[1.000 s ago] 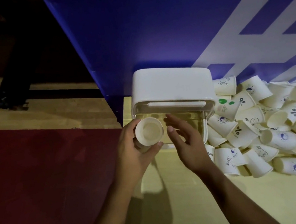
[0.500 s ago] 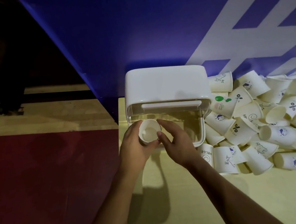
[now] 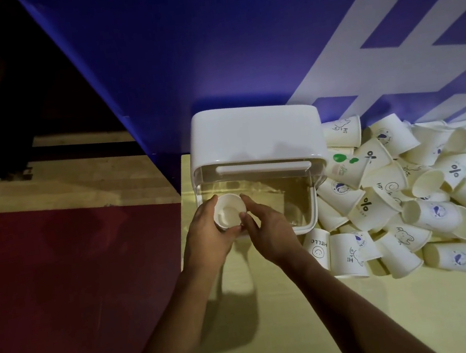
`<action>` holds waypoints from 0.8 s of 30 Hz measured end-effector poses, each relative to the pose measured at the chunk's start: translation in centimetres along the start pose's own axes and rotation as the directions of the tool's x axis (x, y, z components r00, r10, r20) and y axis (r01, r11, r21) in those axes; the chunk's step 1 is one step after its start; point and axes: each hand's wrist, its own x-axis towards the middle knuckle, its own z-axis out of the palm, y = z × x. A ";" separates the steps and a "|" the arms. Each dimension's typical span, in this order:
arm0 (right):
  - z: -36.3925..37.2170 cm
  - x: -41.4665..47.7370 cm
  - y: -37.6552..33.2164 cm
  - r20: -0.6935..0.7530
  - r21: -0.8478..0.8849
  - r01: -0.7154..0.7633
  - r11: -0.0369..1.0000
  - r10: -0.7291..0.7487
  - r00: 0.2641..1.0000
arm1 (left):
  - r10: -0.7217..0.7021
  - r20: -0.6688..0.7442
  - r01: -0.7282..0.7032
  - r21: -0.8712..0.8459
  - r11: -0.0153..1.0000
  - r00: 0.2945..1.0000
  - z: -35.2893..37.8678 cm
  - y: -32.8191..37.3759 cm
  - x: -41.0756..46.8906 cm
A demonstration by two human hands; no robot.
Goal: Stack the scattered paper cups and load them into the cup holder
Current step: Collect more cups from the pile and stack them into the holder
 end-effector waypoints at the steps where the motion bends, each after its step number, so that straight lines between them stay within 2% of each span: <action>1: -0.2 0.0 -0.1 0.007 -0.002 -0.005 1.000 0.005 1.000 | 0.000 0.005 0.000 0.002 1.000 1.000 -0.1 0.2 0.0; 5: -1.6 -1.5 -0.6 -0.021 0.088 -0.053 0.995 0.055 0.998 | 0.023 0.021 -0.024 0.034 0.999 1.000 -1.0 0.8 -0.8; 7: -3.0 -3.0 -0.1 -0.060 0.117 -0.049 0.992 0.056 0.997 | 0.039 -0.020 -0.038 0.034 0.999 0.999 -1.6 1.5 -2.2; 10: -5.5 -6.0 1.4 -0.100 0.114 -0.094 0.989 0.106 0.989 | 0.135 -0.103 -0.134 0.020 0.991 0.985 -1.6 3.5 -5.4; 14: -9.6 -11.1 4.3 -0.176 0.197 -0.177 0.964 0.212 0.961 | 0.246 0.008 -0.246 0.007 0.969 0.969 2.0 7.8 -8.4; 17: -13.7 -15.1 7.4 -0.286 0.311 -0.255 0.916 0.346 0.894 | 0.351 0.133 -0.351 -0.025 0.936 0.927 6.5 12.2 -9.6; 20: -18.3 -18.7 10.6 -0.399 0.381 -0.272 0.884 0.423 0.814 | 0.431 0.240 -0.432 -0.050 0.901 0.870 10.7 16.7 -10.3; 24: -24.4 -22.2 15.8 -0.485 0.457 -0.289 0.841 0.508 0.711 | 0.530 0.294 -0.536 -0.068 0.841 0.795 17.1 22.1 -11.1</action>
